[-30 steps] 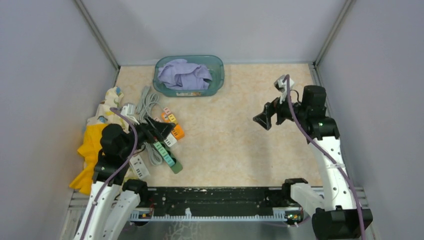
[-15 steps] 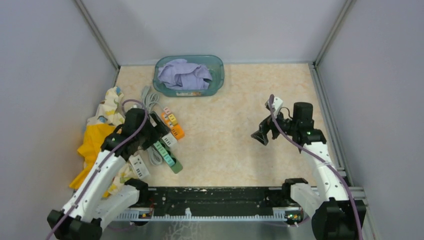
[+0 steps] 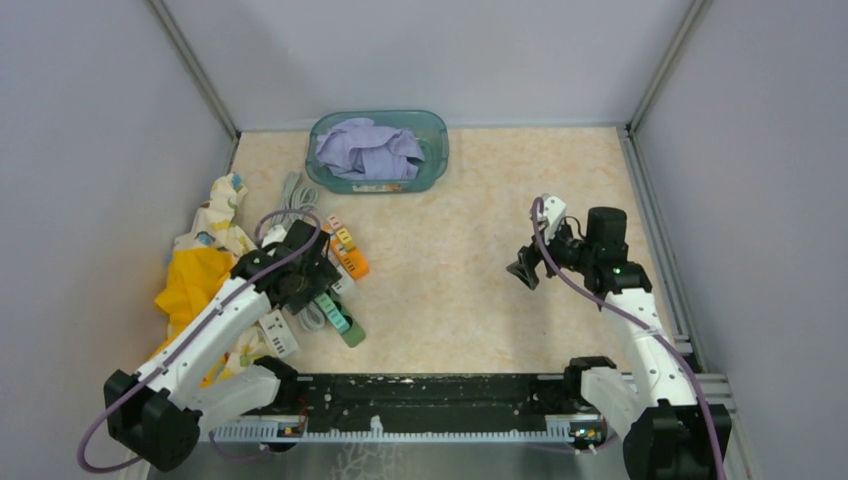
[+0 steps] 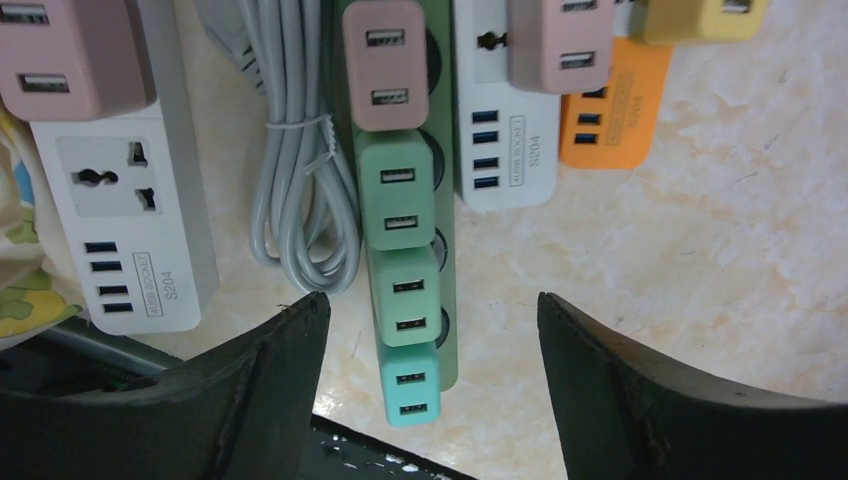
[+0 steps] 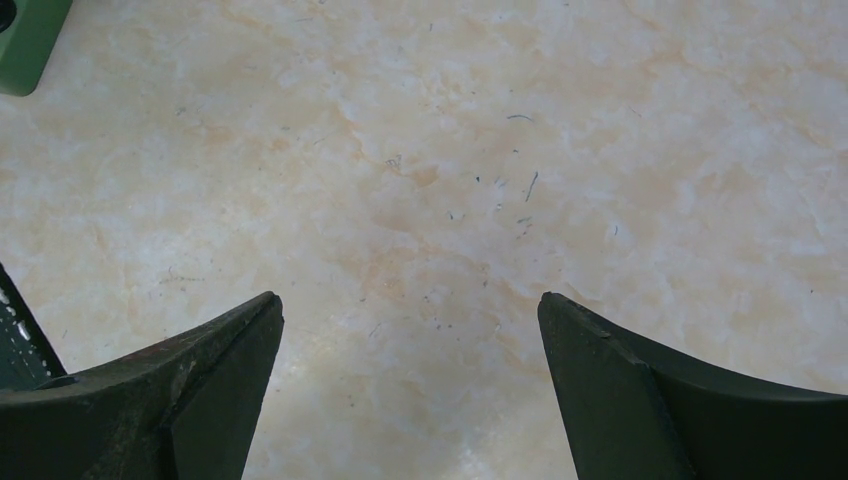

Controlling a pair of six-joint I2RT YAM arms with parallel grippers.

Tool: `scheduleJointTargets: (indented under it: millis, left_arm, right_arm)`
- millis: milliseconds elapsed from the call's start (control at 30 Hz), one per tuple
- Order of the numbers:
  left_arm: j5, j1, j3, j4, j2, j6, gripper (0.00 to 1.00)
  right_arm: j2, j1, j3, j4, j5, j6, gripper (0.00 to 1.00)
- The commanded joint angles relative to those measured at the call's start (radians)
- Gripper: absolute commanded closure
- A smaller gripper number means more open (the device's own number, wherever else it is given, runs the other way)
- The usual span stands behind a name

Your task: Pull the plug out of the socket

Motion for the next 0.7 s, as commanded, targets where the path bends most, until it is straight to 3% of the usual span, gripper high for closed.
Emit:
scheduleJointTargets:
  millis: [0, 167, 533, 667]
  left_arm:
    - [0.062, -0.006, -0.114, 0.058, -0.064, -0.058, 0.2]
    - [0.14, -0.012, -0.195, 0.118, -0.03, -0.07, 0.23]
    - [0.17, -0.057, -0.286, 0.259, 0.077, -0.096, 0.24]
    - [0.162, -0.069, -0.32, 0.294, 0.107, -0.103, 0.29]
  right_arm:
    - [-0.02, -0.01, -0.001, 0.049, 0.0, -0.027, 0.01]
    - [-0.02, -0.01, -0.005, 0.052, -0.001, -0.027, 0.01]
    - [-0.02, -0.01, -0.007, 0.051, -0.013, -0.028, 0.01]
    - [-0.02, -0.01, -0.007, 0.05, -0.018, -0.029, 0.01]
